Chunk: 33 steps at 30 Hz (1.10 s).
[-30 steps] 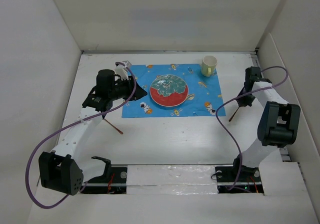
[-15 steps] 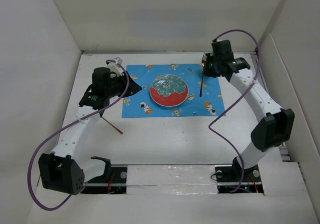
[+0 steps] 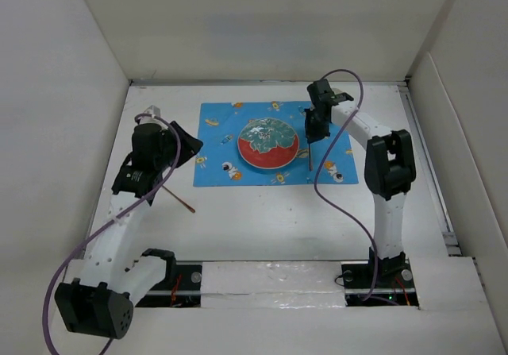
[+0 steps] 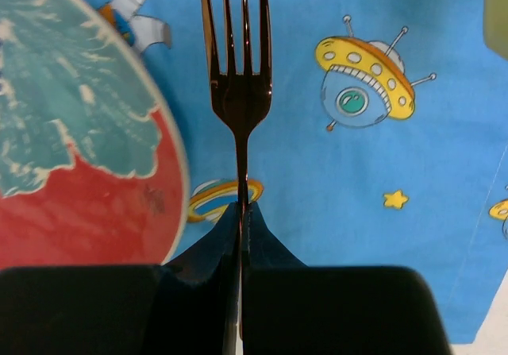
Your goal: Set the dinner table for one person
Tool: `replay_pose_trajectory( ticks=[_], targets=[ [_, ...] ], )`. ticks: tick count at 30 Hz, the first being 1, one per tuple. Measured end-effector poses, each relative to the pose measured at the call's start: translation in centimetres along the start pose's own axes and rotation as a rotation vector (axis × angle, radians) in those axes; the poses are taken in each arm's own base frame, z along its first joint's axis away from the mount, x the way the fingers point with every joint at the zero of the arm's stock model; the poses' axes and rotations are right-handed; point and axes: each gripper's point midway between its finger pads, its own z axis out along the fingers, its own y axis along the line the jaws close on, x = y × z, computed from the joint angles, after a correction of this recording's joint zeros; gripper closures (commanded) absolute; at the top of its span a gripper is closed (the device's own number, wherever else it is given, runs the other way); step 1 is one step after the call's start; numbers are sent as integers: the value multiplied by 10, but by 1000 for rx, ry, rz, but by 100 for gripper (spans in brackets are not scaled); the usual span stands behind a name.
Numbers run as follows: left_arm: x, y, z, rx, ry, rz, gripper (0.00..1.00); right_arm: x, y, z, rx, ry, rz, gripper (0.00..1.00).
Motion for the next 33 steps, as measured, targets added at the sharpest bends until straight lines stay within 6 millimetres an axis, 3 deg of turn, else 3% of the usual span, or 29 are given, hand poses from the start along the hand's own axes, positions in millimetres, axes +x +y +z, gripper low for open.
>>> replay_pose_trajectory(
  ticks=[3, 5, 8, 10, 11, 13, 14, 15, 16, 19, 21, 24, 27, 29, 30, 31, 33],
  targets=[
    [-12, 29, -3, -69, -37, -66, 55, -1, -6, 16, 11, 21, -6, 100],
    [-15, 68, -1, -155, -39, -135, 55, -2, -8, 26, 13, 31, -7, 100],
    [-6, 127, -2, -313, 14, -235, 56, 3, -12, 38, 17, 57, -2, 100],
    [1, 155, -3, -402, 56, -281, 56, 5, -14, 44, 19, 68, -1, 99],
    [6, 166, -4, -440, 80, -295, 56, 4, -14, 46, 18, 69, 0, 90],
    [22, 181, -10, -523, 137, -309, 55, 0, -12, 44, 14, 60, 6, 72],
    [22, 182, -10, -526, 139, -310, 55, -2, -11, 43, 10, 54, 7, 72],
    [24, 184, -13, -545, 142, -308, 49, -4, -10, 43, 7, 49, 8, 68],
    [23, 186, -15, -561, 138, -303, 47, -5, -6, 42, -1, 47, 11, 59],
    [22, 192, -20, -604, 125, -299, 45, -5, 4, 38, -33, 46, 21, 47],
    [23, 196, -22, -627, 121, -298, 45, -5, 12, 32, -51, 39, 18, 44],
    [23, 203, -21, -661, 117, -305, 45, -7, 26, 6, -92, 0, 17, 44],
    [25, 209, -16, -684, 124, -322, 47, -11, 52, -42, -166, -83, -8, 46],
    [29, 212, -10, -705, 136, -323, 47, -17, 71, -78, -228, -162, -33, 58],
    [32, 212, -6, -714, 144, -316, 48, -18, 79, -94, -257, -194, -45, 71],
    [35, 211, -2, -717, 153, -308, 48, -19, 89, -112, -293, -230, -60, 100],
    [41, 211, 6, -728, 173, -298, 51, -20, 101, -139, -353, -276, -74, 100]
  ],
)
